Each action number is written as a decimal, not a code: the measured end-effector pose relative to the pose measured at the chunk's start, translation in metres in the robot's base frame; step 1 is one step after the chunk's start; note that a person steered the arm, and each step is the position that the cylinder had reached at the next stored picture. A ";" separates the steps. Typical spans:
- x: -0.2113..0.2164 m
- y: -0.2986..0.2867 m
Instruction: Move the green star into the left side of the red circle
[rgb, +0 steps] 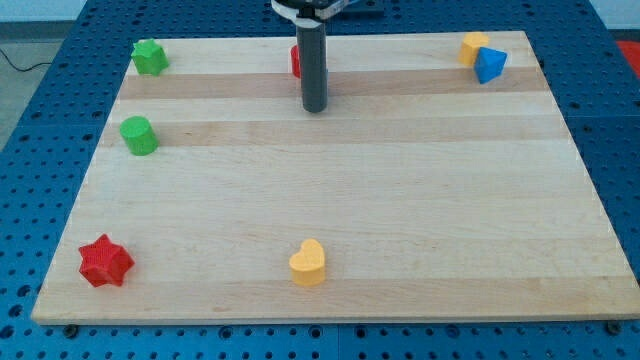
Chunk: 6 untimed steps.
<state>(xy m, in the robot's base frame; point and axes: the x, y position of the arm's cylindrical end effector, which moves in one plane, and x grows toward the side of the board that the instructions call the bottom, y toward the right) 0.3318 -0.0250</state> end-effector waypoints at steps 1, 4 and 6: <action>-0.025 0.000; -0.011 -0.076; -0.039 -0.244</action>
<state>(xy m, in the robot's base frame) 0.2930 -0.2694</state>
